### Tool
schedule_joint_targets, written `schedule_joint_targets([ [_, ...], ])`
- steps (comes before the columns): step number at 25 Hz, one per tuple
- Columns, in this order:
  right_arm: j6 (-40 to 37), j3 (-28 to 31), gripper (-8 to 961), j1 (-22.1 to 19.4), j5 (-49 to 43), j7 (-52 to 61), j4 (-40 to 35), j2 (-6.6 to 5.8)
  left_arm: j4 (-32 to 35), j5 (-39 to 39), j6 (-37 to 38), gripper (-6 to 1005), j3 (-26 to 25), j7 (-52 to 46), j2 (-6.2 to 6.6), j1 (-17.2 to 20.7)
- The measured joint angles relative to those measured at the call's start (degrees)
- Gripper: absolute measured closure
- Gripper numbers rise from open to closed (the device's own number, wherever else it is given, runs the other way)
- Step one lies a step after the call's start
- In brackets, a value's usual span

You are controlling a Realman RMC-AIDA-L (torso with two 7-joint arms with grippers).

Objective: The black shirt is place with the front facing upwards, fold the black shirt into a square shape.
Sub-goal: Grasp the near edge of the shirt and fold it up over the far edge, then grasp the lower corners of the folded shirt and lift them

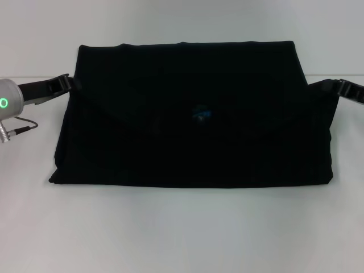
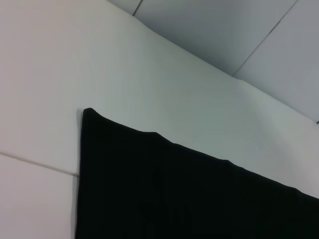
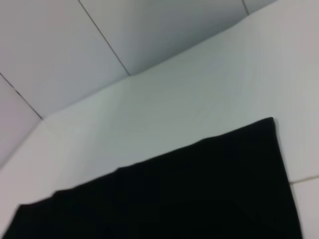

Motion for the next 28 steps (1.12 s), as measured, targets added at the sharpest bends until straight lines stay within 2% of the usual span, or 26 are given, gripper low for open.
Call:
schedule_joint_targets([
  [3,4.42,-3.84,907,0.84,0.0,-0.26,0.11,1.17,0.0,0.0,-1.49,936,0.01,0.37,-0.6,-0.37],
  [8,6.97,-5.99,907,1.24,0.01,-1.37,0.13,2.16,0.01,0.0,-2.65,931,-0.03,0.42,-1.07,-0.57],
  [13,6.64,-6.03,907,0.89,0.29,-1.56,0.15,2.42,0.11,0.0,-3.92,925,-0.02,0.43,-1.9,-0.61],
  [14,6.08,-6.02,907,0.7,0.48,-1.56,0.14,2.32,0.21,0.0,-4.16,924,-0.02,0.46,-2.1,-0.61],
  [17,3.67,-5.86,728,-0.06,0.75,-1.46,-0.19,1.89,0.21,0.0,-4.41,921,-0.02,0.53,-2.3,-0.59],
  [21,-0.19,-4.98,631,-1.97,2.76,-1.51,-0.75,1.24,0.08,0.01,-4.39,865,-0.29,-0.08,-2.27,0.05],
  [28,-9.22,-4.87,444,-7.75,11.12,-4.96,-1.1,-1.42,0.44,0.01,-1.71,735,-0.3,-2.37,-1.16,3.1],
])
